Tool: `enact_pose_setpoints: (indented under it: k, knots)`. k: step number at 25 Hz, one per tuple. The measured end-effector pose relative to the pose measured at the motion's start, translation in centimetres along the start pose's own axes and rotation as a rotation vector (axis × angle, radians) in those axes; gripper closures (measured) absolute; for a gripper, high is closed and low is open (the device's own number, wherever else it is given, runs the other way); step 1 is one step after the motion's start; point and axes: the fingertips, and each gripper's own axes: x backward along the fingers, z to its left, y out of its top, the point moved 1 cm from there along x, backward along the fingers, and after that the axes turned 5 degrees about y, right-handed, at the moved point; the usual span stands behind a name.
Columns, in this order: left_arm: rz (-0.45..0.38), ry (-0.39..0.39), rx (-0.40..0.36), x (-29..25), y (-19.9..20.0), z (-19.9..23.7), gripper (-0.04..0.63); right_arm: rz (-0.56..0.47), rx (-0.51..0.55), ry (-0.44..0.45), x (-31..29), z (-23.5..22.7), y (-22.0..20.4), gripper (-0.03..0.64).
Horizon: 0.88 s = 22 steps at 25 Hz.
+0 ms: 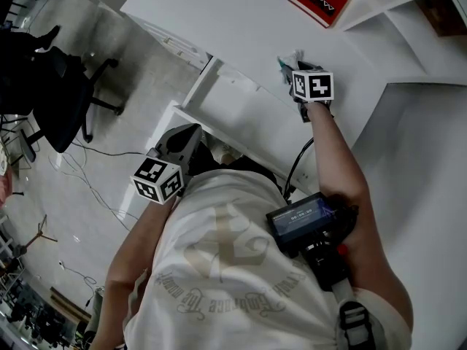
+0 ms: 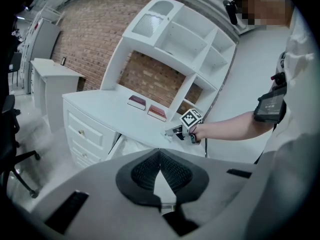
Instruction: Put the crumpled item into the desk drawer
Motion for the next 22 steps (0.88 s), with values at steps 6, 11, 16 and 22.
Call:
enact_pose_setpoints:
  k: [6, 11, 16, 22]
  knots:
    - [0.003, -0.021, -0.025, -0.5, -0.1, -1.1, 0.574, -0.053, 0.01, 0.034, 2.1, 0.6, 0.8, 0.416]
    - [0.009, -0.048, -0.051, -0.8, 0.2, -2.2, 0.574, -0.103, 0.013, 0.049, 4.3, 1.2, 1.4, 0.416]
    - [0.02, -0.086, -0.087, -1.5, 0.7, -3.1, 0.574, -0.149, 0.025, 0.065, 6.7, 1.8, 1.6, 0.416]
    - [0.041, -0.148, -0.13, -2.0, 0.5, -4.4, 0.574, -0.206, 0.007, 0.068, 9.3, 2.4, 1.4, 0.416]
